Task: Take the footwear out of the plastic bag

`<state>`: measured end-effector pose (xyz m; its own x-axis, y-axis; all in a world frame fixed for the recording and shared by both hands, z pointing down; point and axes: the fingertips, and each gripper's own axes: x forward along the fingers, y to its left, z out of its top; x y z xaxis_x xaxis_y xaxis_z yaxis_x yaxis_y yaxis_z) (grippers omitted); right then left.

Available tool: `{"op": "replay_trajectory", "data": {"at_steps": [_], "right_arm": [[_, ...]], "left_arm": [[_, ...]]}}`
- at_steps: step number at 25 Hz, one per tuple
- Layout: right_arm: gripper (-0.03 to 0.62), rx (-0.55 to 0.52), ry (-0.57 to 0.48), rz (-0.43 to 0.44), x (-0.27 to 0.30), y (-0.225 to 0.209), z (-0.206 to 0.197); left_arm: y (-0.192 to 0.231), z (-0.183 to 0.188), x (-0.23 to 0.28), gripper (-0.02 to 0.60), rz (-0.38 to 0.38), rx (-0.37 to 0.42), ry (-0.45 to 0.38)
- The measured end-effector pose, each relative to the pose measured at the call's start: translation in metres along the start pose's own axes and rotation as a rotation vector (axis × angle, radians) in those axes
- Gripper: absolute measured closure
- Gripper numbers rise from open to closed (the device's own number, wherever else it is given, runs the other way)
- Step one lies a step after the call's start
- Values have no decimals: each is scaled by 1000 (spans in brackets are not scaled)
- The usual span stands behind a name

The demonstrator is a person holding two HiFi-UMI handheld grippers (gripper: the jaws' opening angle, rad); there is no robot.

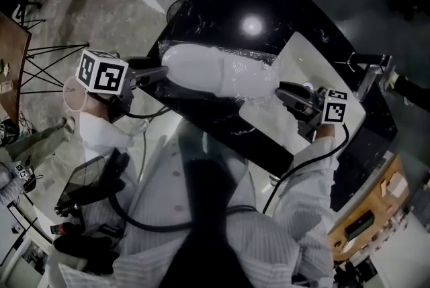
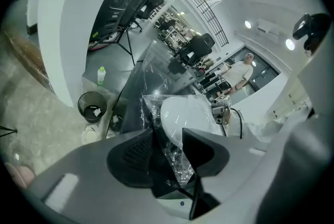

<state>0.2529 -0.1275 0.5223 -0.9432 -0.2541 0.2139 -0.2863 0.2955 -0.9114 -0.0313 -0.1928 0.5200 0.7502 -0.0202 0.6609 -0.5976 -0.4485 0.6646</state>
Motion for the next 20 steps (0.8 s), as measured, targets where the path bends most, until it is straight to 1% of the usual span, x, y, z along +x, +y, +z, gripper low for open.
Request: {"op": "replay_trajectory", "data": {"at_steps": [2, 6, 11, 15, 20], "right_arm": [[448, 11, 13, 57, 6, 4, -1], [460, 7, 15, 129, 20, 13, 4], [469, 12, 22, 166, 27, 19, 9], [482, -25, 6, 217, 24, 43, 13], [479, -124, -47, 269, 12, 90, 28]], "left_arm": [[-2, -1, 1, 411, -10, -1, 4], [-9, -1, 10, 440, -44, -1, 2], [-8, 0, 11, 472, -39, -19, -7], [-20, 9, -5, 510, -74, -17, -78], [-50, 25, -34, 518, -131, 49, -173]]}}
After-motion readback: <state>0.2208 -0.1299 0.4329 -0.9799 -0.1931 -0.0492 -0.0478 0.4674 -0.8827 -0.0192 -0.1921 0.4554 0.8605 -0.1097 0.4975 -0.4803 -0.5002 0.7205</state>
